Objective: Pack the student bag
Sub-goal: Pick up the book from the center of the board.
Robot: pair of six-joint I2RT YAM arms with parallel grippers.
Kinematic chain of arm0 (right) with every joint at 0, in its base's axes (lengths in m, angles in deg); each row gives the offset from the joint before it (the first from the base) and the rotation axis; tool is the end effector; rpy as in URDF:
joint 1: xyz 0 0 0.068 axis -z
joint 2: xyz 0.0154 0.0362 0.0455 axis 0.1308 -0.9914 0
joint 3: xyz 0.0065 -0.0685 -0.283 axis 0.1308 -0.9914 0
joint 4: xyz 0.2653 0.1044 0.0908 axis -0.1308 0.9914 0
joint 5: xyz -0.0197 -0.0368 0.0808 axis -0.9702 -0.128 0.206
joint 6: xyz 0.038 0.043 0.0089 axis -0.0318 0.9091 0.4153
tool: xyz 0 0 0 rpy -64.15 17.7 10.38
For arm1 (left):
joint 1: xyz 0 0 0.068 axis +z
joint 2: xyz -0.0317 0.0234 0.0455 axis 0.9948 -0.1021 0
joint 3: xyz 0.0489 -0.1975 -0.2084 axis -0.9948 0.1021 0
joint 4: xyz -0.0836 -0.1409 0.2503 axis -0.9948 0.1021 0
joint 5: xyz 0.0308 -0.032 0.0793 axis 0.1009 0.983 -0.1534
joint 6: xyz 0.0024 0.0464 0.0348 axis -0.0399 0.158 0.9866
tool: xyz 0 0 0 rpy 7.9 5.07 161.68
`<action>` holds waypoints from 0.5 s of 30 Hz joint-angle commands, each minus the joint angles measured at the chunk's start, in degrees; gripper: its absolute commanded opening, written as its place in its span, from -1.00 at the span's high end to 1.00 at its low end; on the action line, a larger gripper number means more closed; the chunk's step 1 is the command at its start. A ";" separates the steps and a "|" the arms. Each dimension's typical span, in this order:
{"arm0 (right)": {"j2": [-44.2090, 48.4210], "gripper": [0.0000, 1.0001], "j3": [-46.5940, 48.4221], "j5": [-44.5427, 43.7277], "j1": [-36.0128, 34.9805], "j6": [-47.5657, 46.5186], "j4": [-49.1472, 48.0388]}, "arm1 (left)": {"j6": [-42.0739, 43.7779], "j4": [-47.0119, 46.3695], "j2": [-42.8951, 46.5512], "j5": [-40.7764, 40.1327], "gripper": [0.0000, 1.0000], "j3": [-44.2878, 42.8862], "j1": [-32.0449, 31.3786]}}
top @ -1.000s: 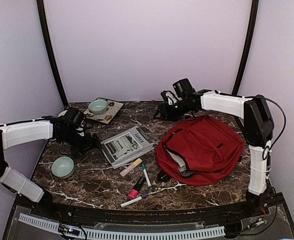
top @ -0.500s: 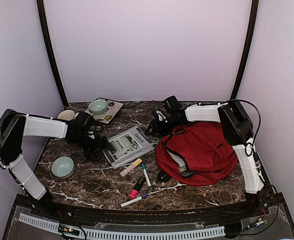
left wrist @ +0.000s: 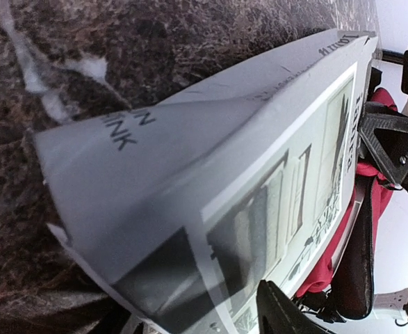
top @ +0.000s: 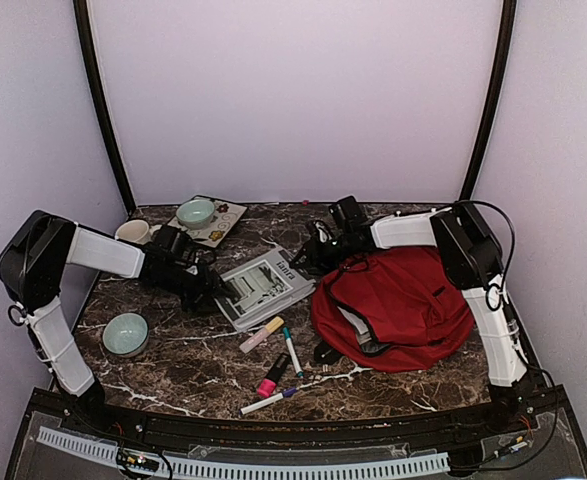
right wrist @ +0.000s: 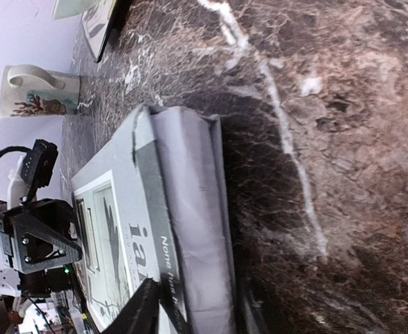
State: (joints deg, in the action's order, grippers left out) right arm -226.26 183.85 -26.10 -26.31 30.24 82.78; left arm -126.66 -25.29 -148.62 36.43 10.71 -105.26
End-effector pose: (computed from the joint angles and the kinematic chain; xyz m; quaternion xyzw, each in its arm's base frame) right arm 0.4542 0.3357 0.1098 -0.0996 0.8806 0.4515 0.1035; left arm 0.3352 -0.1539 0.1227 -0.1361 0.9027 -0.3977 0.0916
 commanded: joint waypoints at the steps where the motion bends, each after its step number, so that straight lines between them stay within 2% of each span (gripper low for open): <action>1: 1.11 0.43 -1.17 7.82 -2.19 3.38 -6.17 | 0.80 -8.89 -1.04 4.70 -0.08 -0.27 -0.92; 3: 2.60 0.65 -1.23 8.08 -2.22 3.31 -6.43 | 1.18 -9.97 0.30 4.80 -0.06 -0.87 -0.89; 8: 6.42 1.00 -1.77 9.47 -2.21 2.72 -7.26 | 1.13 -13.06 1.96 6.04 0.00 -1.95 -0.92; 15: 12.68 1.00 -2.55 10.96 -2.18 -0.51 -7.02 | 1.11 -15.26 4.53 6.49 -0.01 -3.04 -0.94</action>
State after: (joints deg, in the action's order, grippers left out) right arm -218.09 181.84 -22.69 -24.93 31.55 77.44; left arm -126.64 -29.73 -148.73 38.86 10.73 -105.20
